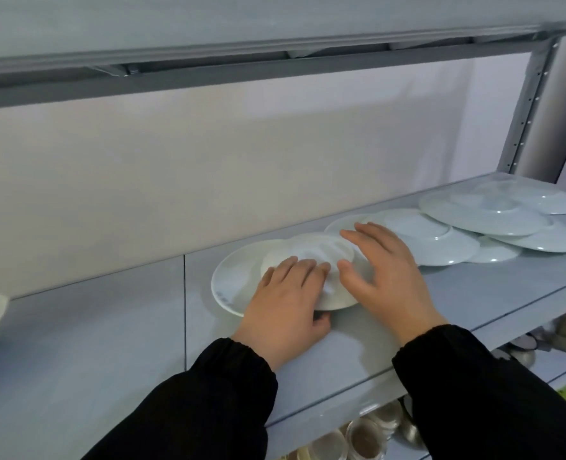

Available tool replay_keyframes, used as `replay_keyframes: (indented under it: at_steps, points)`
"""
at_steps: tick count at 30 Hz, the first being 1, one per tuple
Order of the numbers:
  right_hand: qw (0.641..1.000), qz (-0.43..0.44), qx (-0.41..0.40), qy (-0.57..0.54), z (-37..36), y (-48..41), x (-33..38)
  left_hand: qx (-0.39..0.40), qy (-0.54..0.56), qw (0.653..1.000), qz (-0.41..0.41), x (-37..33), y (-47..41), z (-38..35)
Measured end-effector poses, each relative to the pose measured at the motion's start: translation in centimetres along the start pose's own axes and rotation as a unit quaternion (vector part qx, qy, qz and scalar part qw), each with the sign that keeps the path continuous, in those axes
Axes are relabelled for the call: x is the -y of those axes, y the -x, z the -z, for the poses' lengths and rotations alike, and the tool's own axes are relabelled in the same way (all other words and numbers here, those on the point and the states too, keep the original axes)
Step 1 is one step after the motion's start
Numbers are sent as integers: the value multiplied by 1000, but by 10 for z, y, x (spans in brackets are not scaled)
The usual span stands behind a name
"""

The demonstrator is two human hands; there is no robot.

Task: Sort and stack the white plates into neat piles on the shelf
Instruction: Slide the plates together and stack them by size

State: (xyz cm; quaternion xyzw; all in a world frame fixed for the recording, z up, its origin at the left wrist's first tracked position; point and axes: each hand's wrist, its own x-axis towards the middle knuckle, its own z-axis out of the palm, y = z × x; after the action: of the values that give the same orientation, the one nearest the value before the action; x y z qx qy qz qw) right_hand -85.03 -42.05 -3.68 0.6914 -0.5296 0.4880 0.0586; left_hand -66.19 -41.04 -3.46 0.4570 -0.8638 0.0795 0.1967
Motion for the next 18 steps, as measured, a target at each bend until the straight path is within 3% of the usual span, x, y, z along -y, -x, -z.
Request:
replay_keyframes:
  at_steps: [6, 12, 18]
  points:
    - [1000, -5, 21, -18, -1, 1, 3, -22, 10, 1000, -7, 3, -3, -4]
    - [996, -22, 11, -87, 10, 7, 12, -97, 93, 989, 66, 19, 3, 15]
    - [997, -42, 59, -21, 3, 10, 17, -258, 272, 906, 195, 56, 34, 50]
